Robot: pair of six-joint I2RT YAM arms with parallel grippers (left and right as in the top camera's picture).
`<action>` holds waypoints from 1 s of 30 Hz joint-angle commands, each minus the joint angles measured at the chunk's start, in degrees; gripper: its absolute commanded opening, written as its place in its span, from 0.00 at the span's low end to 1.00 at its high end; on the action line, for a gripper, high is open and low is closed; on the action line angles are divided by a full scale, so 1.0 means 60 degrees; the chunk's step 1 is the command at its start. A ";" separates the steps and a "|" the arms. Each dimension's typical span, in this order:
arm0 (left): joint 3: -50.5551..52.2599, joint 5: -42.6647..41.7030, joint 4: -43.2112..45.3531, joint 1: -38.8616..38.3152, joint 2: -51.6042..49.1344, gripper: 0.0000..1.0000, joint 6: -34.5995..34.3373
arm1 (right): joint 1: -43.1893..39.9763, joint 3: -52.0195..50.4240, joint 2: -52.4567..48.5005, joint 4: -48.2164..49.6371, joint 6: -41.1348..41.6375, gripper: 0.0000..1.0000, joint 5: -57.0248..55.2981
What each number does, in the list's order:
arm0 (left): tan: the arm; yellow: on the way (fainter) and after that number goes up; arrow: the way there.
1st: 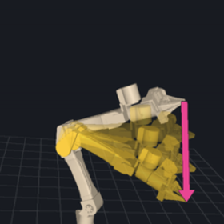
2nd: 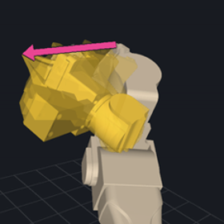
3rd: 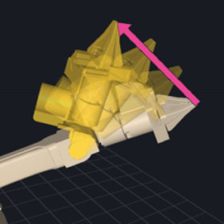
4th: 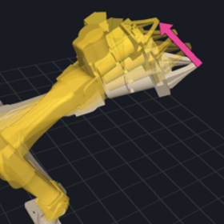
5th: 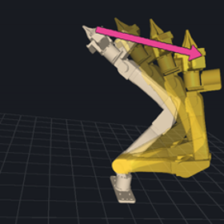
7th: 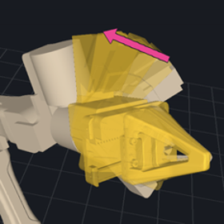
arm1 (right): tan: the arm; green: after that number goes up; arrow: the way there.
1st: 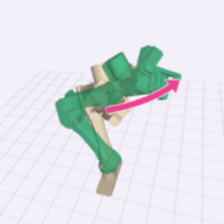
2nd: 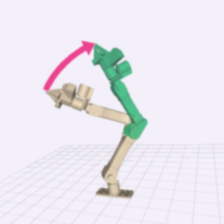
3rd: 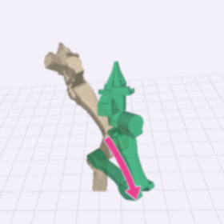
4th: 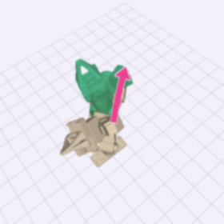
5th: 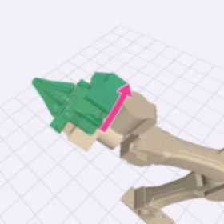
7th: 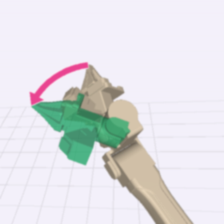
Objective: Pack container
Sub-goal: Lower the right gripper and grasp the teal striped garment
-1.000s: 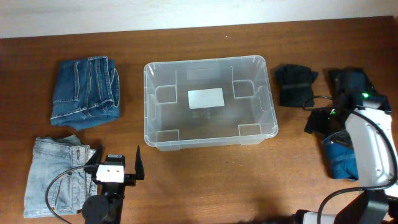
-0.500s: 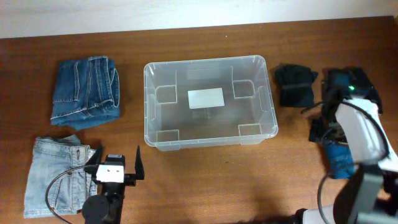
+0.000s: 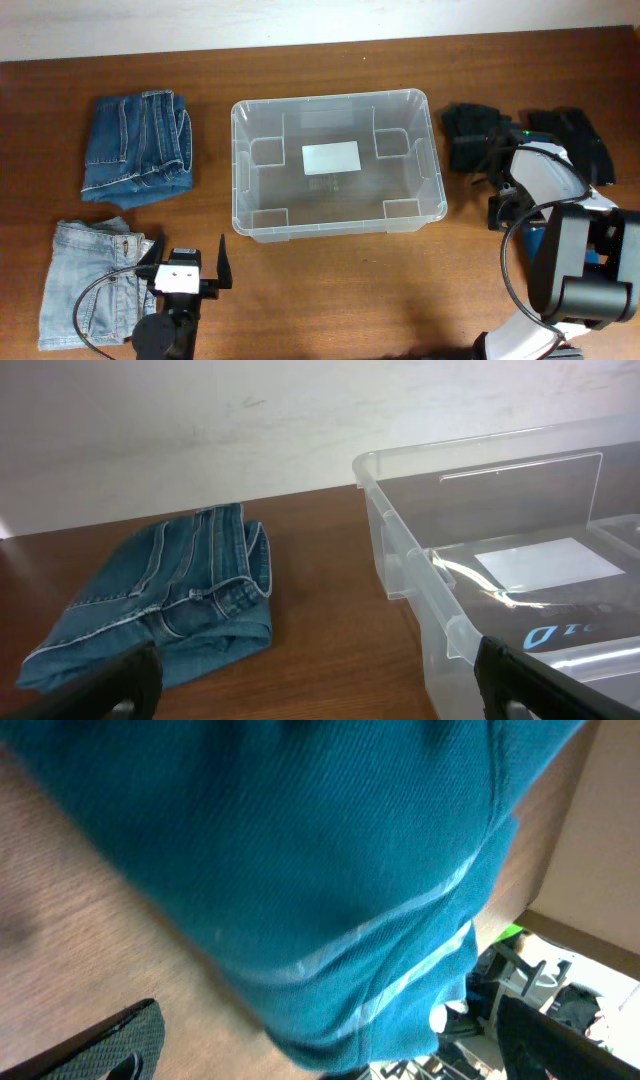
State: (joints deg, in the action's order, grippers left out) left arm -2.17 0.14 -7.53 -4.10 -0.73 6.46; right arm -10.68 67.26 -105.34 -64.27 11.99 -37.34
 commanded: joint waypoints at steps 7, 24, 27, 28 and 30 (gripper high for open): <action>0.0055 -0.0102 0.0025 0.0022 0.0062 0.99 0.0153 | -0.0270 -0.0226 -0.0339 0.0710 0.0044 0.98 -0.1107; 0.0055 -0.0102 0.0025 0.0022 0.0062 1.00 0.0153 | -0.0525 -0.0965 -0.0346 0.1552 -0.0539 0.98 -0.0401; 0.0055 -0.0102 0.0025 0.0022 0.0062 0.99 0.0153 | -0.0546 -0.1177 -0.0350 0.1767 -0.0532 0.98 -0.0692; 0.0055 -0.0102 0.0025 0.0022 0.0062 0.99 0.0153 | -0.0550 -0.1319 -0.0350 0.1920 -0.0532 0.98 -0.0831; 0.0055 -0.0102 0.0025 0.0022 0.0062 1.00 0.0153 | -0.0630 -0.1443 -0.0350 0.2120 -0.0532 0.98 -0.0892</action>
State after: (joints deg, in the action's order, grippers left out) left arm -2.17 0.14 -7.53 -4.10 -0.73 6.46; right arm -13.63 59.77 -106.98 -52.47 8.73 -40.75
